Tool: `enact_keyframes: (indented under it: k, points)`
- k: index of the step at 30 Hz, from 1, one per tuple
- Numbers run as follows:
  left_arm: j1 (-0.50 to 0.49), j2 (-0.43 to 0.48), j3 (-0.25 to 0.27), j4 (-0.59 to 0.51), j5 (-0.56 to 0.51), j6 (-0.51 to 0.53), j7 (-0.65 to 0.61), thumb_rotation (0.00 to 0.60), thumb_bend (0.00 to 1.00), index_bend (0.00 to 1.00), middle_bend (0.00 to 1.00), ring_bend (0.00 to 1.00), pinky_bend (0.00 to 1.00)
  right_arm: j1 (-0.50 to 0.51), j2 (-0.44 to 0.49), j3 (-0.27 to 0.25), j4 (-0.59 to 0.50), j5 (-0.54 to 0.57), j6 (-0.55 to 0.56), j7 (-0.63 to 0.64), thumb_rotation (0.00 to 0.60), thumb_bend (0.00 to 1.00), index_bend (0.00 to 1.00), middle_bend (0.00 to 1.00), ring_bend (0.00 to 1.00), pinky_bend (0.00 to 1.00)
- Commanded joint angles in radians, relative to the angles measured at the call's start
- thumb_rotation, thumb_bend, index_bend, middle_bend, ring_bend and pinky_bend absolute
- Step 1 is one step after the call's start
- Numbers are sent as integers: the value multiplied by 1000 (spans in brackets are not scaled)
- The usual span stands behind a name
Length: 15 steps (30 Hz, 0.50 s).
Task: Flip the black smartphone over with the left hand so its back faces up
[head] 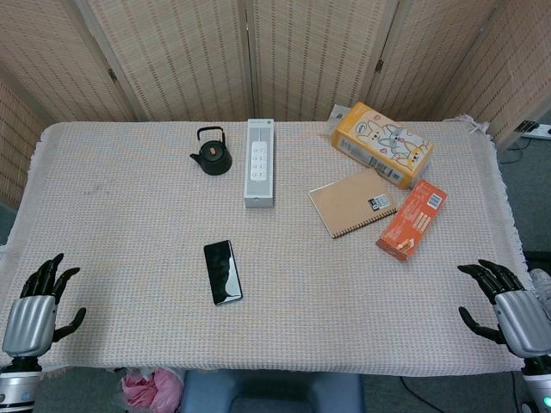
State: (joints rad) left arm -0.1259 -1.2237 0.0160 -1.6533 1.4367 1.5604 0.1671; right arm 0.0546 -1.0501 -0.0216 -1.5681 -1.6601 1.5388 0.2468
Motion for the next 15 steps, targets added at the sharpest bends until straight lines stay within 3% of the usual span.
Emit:
enact_keyframes:
  k: [1, 7, 15]
  points:
    - [0, 1, -2, 4, 7, -8, -2, 600, 319, 219, 53, 20, 157, -1, 1, -1, -1, 1, -1, -2, 600, 274, 204, 231, 144, 179]
    - [-6, 7, -7, 5, 49, -19, -40, 600, 319, 225, 58, 20, 157, -4, 4, -1, -5, 0, 6, -6, 600, 273, 204, 230, 143, 179]
    - [-118, 76, -8, -22, 158, -166, -130, 600, 319, 270, 209, 112, 157, -1, 9, 1, -12, -8, 8, -15, 600, 273, 205, 230, 144, 179]
